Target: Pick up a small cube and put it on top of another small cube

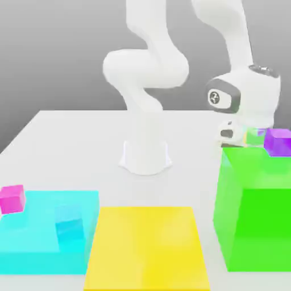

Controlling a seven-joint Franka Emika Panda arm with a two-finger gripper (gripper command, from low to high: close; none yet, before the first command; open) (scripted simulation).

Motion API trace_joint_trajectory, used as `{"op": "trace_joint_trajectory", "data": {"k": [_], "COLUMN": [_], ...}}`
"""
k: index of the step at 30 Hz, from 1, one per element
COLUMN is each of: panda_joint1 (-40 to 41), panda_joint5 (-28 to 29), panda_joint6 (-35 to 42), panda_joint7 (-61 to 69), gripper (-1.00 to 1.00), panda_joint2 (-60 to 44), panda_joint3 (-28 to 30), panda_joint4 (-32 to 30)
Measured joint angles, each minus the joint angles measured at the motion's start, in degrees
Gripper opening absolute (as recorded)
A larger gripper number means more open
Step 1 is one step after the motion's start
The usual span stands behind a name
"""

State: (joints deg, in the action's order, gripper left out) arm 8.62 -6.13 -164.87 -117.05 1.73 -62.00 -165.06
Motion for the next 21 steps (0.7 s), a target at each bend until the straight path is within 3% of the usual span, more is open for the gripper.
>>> {"op": "trace_joint_trajectory", "data": {"k": [5,21], "panda_joint1": [-0.11,-18.51], "panda_joint5": [13.24,51.16], "panda_joint6": [-1.19,-5.51], "panda_joint7": [-9.66,-37.36], "gripper": [0.0,0.0], "panda_joint2": [-3.96,-15.67], "panda_joint3": [3.45,30.84], "panda_joint4": [1.22,4.85]}}
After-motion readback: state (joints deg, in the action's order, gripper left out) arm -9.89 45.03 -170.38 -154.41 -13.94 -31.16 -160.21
